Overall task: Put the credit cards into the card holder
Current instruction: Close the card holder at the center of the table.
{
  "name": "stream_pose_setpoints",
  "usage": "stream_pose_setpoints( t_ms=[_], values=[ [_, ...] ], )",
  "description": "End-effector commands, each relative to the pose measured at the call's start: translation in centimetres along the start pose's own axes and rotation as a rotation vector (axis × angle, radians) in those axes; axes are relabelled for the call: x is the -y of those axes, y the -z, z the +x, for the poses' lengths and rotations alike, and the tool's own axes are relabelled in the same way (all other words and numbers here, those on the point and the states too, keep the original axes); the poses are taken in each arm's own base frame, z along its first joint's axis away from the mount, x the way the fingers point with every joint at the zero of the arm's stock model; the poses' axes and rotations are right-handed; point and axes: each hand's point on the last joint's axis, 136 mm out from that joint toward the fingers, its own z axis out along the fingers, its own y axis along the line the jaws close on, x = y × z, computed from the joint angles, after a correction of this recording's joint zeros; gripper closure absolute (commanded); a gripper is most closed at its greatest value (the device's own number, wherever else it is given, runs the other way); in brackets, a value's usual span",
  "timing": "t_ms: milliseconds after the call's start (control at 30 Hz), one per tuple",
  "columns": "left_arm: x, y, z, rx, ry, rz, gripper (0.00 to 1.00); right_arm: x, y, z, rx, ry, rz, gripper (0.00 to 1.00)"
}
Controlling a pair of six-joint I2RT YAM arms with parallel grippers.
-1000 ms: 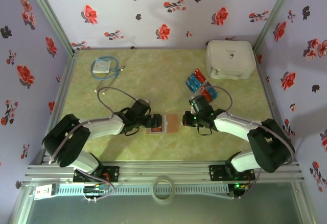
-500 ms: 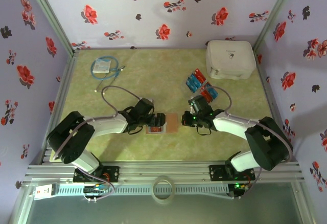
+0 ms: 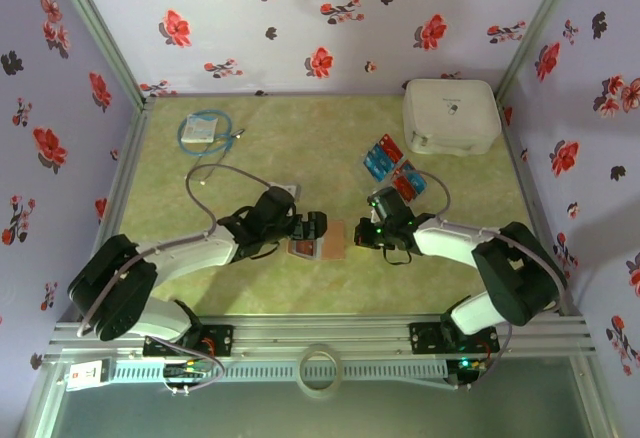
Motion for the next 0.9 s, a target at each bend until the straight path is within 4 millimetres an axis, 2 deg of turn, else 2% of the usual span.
stream_pose_setpoints(
  t_ms=[0,100,233,300,367,467,600,867],
  values=[
    [3.3,-0.2,-1.1,0.022,0.019,0.097,0.0,-0.6,-0.2,-0.5,-0.001,-0.012,-0.02,1.0],
    [5.0,-0.9,-1.1,0.022,0.008,0.128,0.0,-0.8,-0.2,-0.8,0.001,-0.009,-0.02,1.0],
    [6.5,-1.5,-1.3,0.048,0.014,0.169,0.0,-0.9,0.4,-1.4,0.022,-0.001,-0.01,0.93],
    [6.8,-1.6,-1.5,0.056,0.022,0.171,0.0,-0.9,0.9,-1.7,0.029,0.006,-0.002,0.86],
    [6.9,-1.9,-1.4,0.055,0.027,0.172,0.0,-0.4,1.6,-2.1,0.04,0.008,0.024,0.72],
    [7.0,-2.3,-1.1,0.048,0.034,0.175,0.0,0.9,2.8,-2.4,0.055,-0.01,0.065,0.63],
    [7.3,-2.9,-0.4,0.029,0.028,0.172,0.0,2.2,4.4,-2.5,0.076,-0.029,0.088,0.6],
    [6.9,-4.8,1.5,-0.033,0.033,0.113,0.0,3.9,6.4,-1.0,0.119,-0.08,0.084,0.58]
  ],
)
